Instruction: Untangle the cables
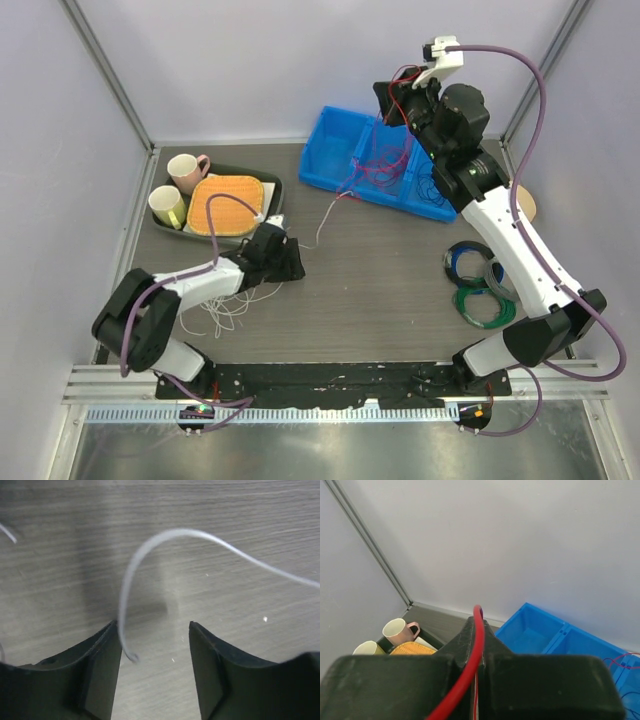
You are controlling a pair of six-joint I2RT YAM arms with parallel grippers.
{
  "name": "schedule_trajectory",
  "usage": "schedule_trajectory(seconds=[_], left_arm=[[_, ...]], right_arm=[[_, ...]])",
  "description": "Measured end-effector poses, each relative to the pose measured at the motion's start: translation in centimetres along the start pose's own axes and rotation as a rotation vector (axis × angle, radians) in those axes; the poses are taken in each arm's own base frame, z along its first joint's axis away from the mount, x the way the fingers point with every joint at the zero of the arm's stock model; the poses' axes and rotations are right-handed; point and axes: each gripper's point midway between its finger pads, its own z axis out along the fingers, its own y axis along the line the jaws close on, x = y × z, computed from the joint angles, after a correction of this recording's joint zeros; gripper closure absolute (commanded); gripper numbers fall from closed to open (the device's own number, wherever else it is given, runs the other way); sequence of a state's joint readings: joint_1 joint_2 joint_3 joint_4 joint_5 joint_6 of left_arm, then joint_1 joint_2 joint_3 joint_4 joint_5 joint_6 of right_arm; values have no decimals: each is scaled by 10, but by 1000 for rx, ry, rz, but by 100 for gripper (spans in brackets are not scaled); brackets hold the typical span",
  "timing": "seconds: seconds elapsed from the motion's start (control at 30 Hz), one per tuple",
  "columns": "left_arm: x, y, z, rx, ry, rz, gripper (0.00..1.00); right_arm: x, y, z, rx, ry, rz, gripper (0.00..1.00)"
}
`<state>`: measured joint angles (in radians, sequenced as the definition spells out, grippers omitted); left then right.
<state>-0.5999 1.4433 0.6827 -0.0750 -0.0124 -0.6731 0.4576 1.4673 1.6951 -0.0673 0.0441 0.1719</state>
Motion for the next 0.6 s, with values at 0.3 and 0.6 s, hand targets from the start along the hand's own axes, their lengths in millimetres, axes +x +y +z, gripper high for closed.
schedule_trajectory(seconds=[0.3, 0.6], left_arm=[[-22, 15, 13, -141, -46, 17, 100], [-52, 109, -34, -372, -189, -288, 100]], right_arm=[[7, -10, -2, 43, 35, -22, 99], [-2, -82, -5, 316, 37, -125, 99]])
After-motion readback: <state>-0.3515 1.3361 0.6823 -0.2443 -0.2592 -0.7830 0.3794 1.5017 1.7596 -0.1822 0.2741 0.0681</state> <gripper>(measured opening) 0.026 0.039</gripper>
